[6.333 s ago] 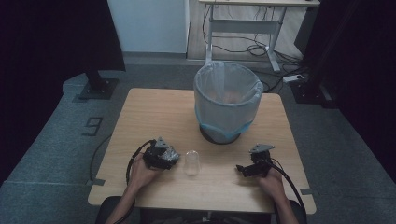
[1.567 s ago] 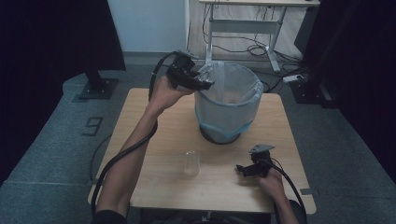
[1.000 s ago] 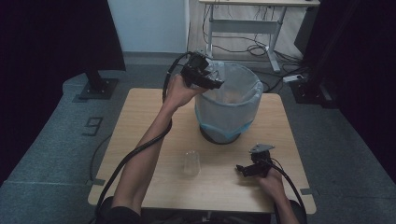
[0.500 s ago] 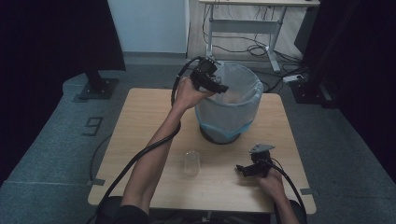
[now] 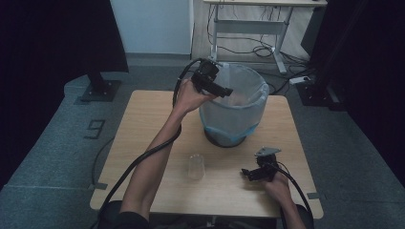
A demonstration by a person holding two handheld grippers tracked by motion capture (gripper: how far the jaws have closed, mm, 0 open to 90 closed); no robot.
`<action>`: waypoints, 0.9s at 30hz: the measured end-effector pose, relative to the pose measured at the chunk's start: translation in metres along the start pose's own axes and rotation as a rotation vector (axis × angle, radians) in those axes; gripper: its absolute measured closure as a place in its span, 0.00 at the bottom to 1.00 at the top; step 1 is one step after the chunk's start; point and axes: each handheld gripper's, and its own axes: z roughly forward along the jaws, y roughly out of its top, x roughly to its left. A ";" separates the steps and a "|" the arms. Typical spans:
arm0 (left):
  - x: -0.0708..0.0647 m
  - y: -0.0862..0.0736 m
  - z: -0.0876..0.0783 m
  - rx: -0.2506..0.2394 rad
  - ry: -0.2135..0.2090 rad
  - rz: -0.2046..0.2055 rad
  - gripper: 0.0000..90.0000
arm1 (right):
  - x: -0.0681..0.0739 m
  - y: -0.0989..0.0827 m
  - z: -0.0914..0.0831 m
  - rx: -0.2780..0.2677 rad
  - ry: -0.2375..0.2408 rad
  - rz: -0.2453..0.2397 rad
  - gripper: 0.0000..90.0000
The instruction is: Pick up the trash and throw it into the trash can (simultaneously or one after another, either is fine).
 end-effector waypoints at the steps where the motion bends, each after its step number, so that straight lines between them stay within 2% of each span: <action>1: 0.000 -0.001 -0.003 -0.005 -0.005 0.002 0.08 | 0.000 0.000 0.000 0.000 0.000 0.000 0.00; 10: -0.002 -0.006 -0.022 -0.028 -0.025 0.021 0.02 | 0.000 0.000 0.000 0.000 -0.001 0.000 0.00; 13: -0.003 -0.009 -0.026 -0.022 -0.009 0.043 0.00 | 0.000 0.000 0.000 0.000 -0.001 0.000 0.00; 16: -0.002 -0.012 -0.031 -0.032 -0.014 0.049 0.00 | 0.000 0.000 0.000 0.000 -0.001 -0.001 0.00; 27: 0.005 -0.029 -0.047 -0.069 -0.019 0.026 0.00 | 0.000 0.000 0.000 0.000 -0.001 -0.001 0.00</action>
